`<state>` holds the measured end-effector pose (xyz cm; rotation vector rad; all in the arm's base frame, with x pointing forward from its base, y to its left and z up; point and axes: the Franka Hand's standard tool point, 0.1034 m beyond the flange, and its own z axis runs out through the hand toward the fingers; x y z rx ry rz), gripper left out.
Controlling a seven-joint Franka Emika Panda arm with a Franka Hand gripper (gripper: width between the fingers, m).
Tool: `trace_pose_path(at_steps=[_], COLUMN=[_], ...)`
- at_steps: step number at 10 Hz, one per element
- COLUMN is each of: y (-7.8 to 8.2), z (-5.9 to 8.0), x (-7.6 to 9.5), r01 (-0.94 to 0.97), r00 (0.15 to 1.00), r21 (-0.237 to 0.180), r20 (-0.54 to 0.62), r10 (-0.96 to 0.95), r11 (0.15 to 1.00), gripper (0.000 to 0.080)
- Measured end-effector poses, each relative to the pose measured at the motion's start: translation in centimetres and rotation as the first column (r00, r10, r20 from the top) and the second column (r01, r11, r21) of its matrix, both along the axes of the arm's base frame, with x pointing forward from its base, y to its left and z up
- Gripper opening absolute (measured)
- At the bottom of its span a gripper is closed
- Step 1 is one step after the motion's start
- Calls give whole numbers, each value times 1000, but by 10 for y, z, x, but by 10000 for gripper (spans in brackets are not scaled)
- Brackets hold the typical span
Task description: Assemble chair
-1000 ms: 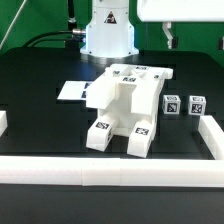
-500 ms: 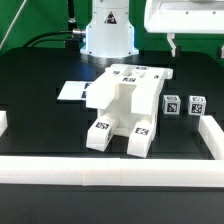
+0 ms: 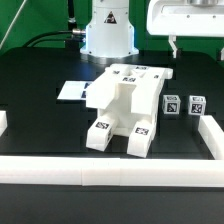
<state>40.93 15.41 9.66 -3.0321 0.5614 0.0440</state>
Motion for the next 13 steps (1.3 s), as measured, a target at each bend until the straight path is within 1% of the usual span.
trace_pose_path(at_steps=[3,4,6,8,9,11,13], y=[-3,-6,-17,-33,-39,-58,-59], z=[-8,-13,-19,-26,-28,-28,-25], x=[-9,-11,-14,-17,-16,-4,9], r01=[-13,-16,-52,-83,-99,-135,-133], r00=[1000,1000,999,997,995,991,991], r21=[-6,-11,-19,-24,-26,-30,-28], r20=[9,14,10,9,8,14,21], r10=[13,17,52,83,99,135,133], r11=[1000,1000,998,996,995,990,991], gripper=[649,649,649,649,649,649,649])
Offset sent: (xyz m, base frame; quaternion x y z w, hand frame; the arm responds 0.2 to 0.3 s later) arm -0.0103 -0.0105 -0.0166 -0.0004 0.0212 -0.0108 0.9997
